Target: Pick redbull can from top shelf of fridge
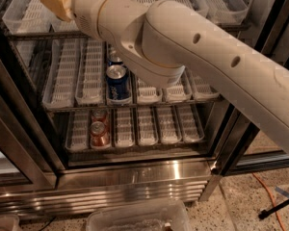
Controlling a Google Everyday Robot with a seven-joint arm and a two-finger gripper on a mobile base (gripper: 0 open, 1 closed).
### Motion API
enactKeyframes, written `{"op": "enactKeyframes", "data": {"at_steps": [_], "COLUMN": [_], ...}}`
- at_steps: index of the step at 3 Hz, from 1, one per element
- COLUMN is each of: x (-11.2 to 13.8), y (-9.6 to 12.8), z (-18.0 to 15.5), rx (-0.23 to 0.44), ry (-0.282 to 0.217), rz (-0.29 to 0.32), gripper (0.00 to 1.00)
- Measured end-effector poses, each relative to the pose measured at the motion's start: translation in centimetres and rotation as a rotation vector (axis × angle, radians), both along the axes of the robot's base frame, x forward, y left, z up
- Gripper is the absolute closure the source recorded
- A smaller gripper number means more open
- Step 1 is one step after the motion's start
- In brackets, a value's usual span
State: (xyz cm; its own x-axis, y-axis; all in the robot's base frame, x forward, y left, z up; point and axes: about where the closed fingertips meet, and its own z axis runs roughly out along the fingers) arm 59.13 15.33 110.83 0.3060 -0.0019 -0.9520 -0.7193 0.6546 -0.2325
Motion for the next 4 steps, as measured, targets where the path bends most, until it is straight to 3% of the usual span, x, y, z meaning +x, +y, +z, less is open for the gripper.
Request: {"op": "enactKeyframes", "data": {"at_steps": [2,4], "x": [-1.8,-4.7], "y": [-0.6,-1.7], "z": [0.0,-1.7], "rx": [-0.031,-0.089], "ry": [0.018,0.083], "rz": [0.023,0.074], "gripper": [1.0,1.0]}}
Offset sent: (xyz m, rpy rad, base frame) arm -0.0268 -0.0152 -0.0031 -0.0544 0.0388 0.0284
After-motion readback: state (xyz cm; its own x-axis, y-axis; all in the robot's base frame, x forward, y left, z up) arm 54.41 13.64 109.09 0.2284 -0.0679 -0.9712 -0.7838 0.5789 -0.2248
